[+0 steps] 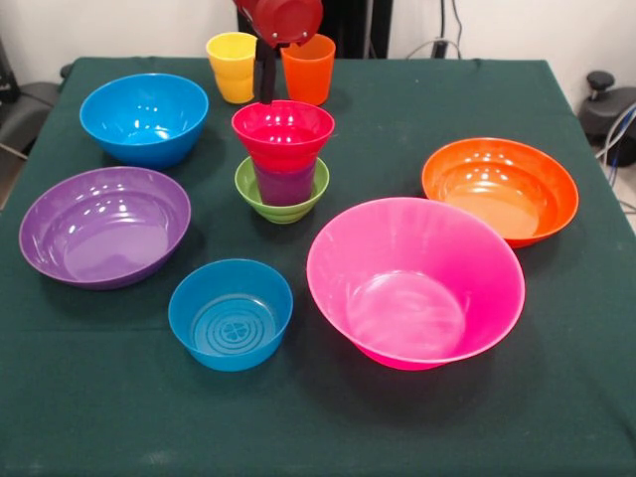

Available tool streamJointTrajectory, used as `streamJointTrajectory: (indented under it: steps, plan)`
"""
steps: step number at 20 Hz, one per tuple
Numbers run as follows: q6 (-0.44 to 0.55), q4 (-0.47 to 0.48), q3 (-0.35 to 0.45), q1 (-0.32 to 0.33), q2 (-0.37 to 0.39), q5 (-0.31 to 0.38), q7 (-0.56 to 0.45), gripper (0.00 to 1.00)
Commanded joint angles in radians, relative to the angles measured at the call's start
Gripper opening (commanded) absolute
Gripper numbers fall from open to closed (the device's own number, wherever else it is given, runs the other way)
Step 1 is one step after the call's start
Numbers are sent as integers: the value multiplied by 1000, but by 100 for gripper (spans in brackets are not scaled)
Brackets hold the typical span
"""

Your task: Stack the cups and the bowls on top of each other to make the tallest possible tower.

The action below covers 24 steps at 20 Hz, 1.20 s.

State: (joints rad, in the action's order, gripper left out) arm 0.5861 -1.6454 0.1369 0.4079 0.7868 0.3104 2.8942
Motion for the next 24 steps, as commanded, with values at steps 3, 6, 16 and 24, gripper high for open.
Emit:
streamJointTrajectory:
  steps: [3,6,16,24]
  plan:
    - [145,24,92,-19,-20,36,-216,0]
    - [149,48,90,-19,-38,43,-217,0]
    - [148,95,128,2,-75,64,-283,0]
    - [222,237,241,59,-151,114,-503,0]
